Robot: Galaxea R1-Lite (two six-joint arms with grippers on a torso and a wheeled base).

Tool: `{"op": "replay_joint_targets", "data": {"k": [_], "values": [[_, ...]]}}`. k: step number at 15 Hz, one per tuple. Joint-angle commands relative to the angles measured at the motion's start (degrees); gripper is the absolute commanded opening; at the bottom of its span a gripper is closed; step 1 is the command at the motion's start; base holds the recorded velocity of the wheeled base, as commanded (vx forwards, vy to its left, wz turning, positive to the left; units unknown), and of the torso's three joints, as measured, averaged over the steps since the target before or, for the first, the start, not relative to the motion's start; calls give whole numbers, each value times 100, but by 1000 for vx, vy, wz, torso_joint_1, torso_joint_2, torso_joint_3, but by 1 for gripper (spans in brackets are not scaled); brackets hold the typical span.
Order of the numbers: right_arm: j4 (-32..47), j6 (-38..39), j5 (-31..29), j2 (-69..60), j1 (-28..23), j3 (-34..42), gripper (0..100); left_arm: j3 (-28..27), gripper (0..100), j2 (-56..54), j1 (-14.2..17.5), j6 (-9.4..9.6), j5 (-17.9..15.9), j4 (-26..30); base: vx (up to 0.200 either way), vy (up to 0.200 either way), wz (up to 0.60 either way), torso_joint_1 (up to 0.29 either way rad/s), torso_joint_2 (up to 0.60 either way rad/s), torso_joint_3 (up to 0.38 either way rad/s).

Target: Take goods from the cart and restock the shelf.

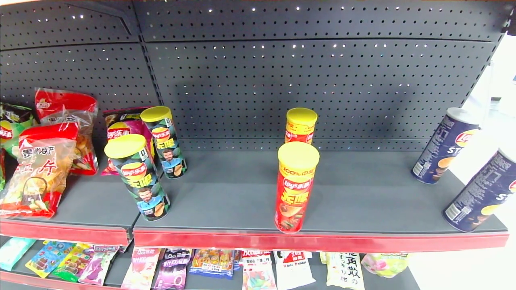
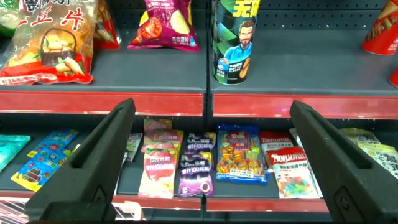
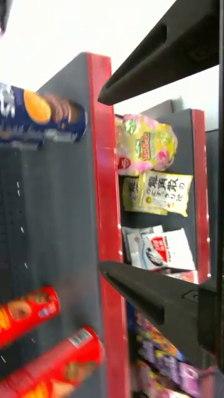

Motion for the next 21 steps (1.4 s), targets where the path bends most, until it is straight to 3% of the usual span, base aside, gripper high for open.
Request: {"op": "replay_joint_targets", "data": {"k": [1,5,8,10,14,21], "values": [[-148,-611,395,0,4,80,100,1,100,0,1,0,0,-1,0,0,0,0,0,0],[-376,-101,-686,0,-5,168,100,1,100,0,1,0,0,-1,0,0,0,0,0,0],[-658,-277,-467,0,-5,247,100,1,100,0,1,0,0,-1,0,0,0,0,0,0],[-403,-462,-256,0,-5,247,100,1,100,0,1,0,0,-1,0,0,0,0,0,0],[-183,22,-537,0,-5,247,100,1,100,0,1,0,-8,-1,0,0,0,0,0,0],[-174,-154,-326,0,4,247,100,1,100,0,1,0,0,-1,0,0,0,0,0,0]]}}
